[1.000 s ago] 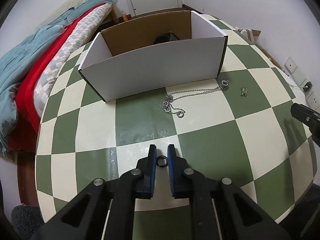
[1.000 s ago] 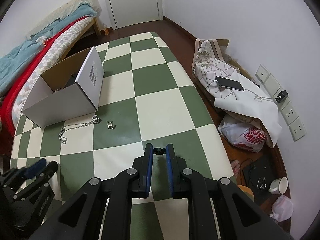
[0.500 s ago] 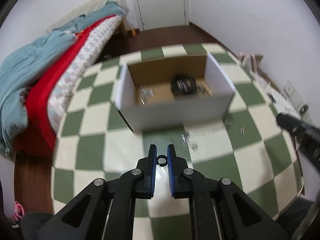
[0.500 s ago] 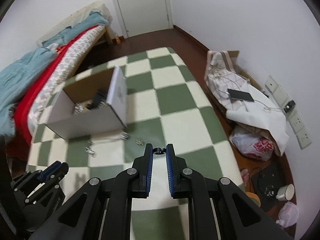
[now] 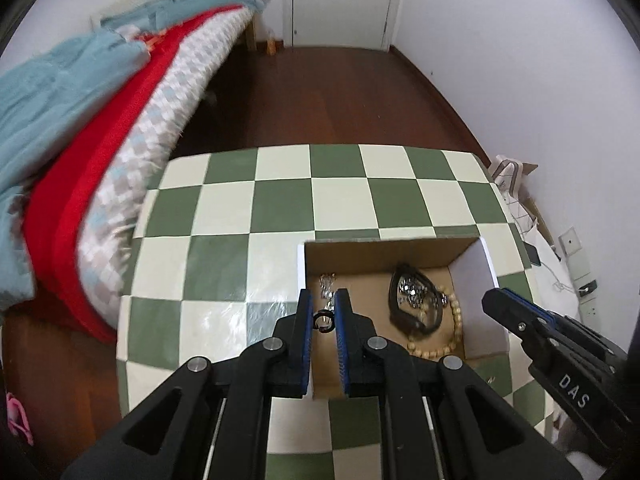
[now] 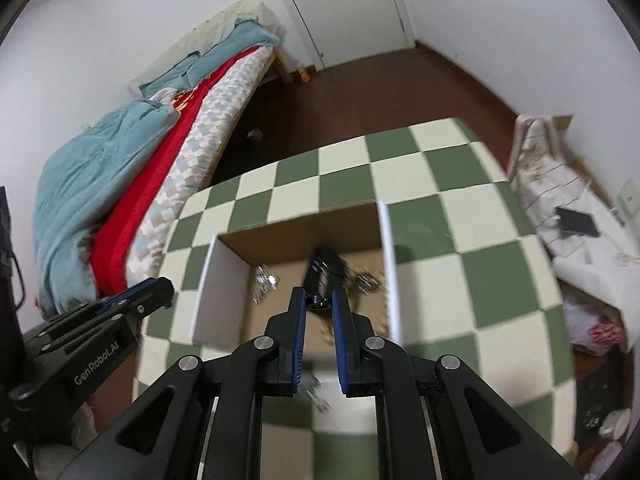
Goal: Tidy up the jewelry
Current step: 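Carry the small black piece and ring toward the white box with both tools, then open both tools over the white box to drop the black items, then withdraw both tools from the box toward the silver chain on the table, then grasp a small silver piece with the right tool while the left tool grasps the thin silver chain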
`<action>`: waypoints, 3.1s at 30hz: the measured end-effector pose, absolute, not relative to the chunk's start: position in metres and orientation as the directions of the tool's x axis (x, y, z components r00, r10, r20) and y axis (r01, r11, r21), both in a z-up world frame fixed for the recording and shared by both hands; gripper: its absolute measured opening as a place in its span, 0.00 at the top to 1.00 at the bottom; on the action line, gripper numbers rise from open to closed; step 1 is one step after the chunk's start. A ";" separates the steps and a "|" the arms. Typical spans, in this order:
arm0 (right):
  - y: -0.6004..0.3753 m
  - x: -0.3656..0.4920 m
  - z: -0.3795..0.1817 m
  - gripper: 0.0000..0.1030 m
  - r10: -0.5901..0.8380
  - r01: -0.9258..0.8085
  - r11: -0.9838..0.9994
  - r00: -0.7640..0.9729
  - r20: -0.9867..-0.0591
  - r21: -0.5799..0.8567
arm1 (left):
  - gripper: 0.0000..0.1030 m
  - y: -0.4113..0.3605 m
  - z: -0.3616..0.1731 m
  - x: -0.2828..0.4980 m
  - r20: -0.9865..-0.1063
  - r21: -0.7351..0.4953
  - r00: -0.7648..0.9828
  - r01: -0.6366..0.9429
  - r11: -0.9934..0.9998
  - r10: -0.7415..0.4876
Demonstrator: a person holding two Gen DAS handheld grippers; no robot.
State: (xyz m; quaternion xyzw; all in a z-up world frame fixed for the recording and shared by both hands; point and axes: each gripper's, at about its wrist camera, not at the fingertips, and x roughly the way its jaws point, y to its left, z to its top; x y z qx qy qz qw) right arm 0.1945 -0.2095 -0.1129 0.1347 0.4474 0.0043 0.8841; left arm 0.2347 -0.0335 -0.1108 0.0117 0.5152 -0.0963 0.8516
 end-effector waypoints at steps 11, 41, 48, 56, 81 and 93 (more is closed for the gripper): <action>-0.227 0.272 -0.133 0.86 0.109 0.145 0.969 0.475 -0.873 0.200 | 0.88 -0.045 -0.131 0.277 -0.920 -0.097 0.361 0.172 0.980 -0.154; -0.191 0.175 -0.104 0.00 -0.198 0.133 0.980 0.518 -0.832 -0.150 | 0.00 -0.006 -0.093 0.167 -0.812 0.107 0.581 0.040 0.993 0.064; -0.178 0.145 -0.080 0.00 -0.210 0.141 0.977 0.564 -0.798 -0.157 | 0.00 -0.002 -0.065 0.131 -0.768 0.103 0.638 0.043 0.994 0.052; -0.163 0.105 -0.046 0.00 -0.227 0.150 0.974 0.634 -0.739 -0.171 | 0.00 0.001 -0.040 0.100 -0.723 0.098 0.689 0.030 0.995 0.051; -0.258 0.094 -0.183 0.30 -0.126 0.251 0.968 0.524 -0.843 0.011 | 0.00 -0.029 -0.164 0.111 -0.766 0.321 0.579 -0.033 0.947 0.280; -0.235 0.125 -0.212 0.91 -0.210 0.169 0.976 0.556 -0.804 -0.139 | 0.00 -0.060 -0.186 0.121 -0.790 0.339 0.556 0.044 0.940 0.258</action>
